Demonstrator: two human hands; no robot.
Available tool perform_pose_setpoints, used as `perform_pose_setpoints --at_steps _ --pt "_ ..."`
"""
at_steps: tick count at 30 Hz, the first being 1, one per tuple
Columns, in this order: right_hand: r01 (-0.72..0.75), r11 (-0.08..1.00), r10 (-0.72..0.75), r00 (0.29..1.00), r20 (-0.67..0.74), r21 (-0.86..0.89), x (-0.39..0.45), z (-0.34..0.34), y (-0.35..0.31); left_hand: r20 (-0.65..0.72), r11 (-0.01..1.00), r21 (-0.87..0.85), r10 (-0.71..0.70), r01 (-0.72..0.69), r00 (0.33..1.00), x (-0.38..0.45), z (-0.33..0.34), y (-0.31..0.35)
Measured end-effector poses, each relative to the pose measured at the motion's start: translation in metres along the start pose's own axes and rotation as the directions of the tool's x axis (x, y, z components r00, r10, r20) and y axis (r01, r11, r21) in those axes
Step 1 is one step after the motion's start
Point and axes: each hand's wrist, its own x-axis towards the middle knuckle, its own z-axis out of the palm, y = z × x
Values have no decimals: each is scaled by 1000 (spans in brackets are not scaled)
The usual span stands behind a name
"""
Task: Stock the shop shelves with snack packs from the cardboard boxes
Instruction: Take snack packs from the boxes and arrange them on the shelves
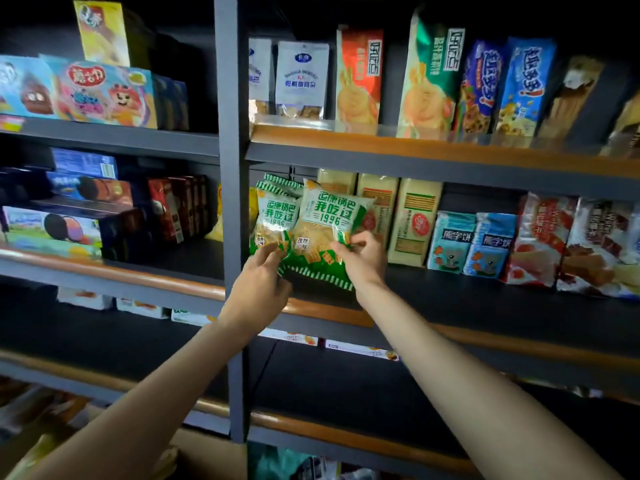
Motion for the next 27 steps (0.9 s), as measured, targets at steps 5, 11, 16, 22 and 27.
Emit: perform_pose_setpoints --at_steps 5,11,16,22,27 --pt "26 1000 -25 993 114 -7 33 70 3 291 968 245 -127 55 948 42 22 -13" --pt "-7 998 28 927 373 -58 55 106 21 291 937 273 -294 216 910 61 44 -27" --pt "-58 997 37 919 393 41 46 93 29 238 950 237 -261 204 936 44 42 -28" --pt "472 869 -489 865 113 149 -19 68 -3 -93 996 -30 75 -78 993 -58 -7 -53" --pt "634 738 -670 653 352 231 -120 108 -12 -224 887 -103 -461 450 859 -172 -38 -123"
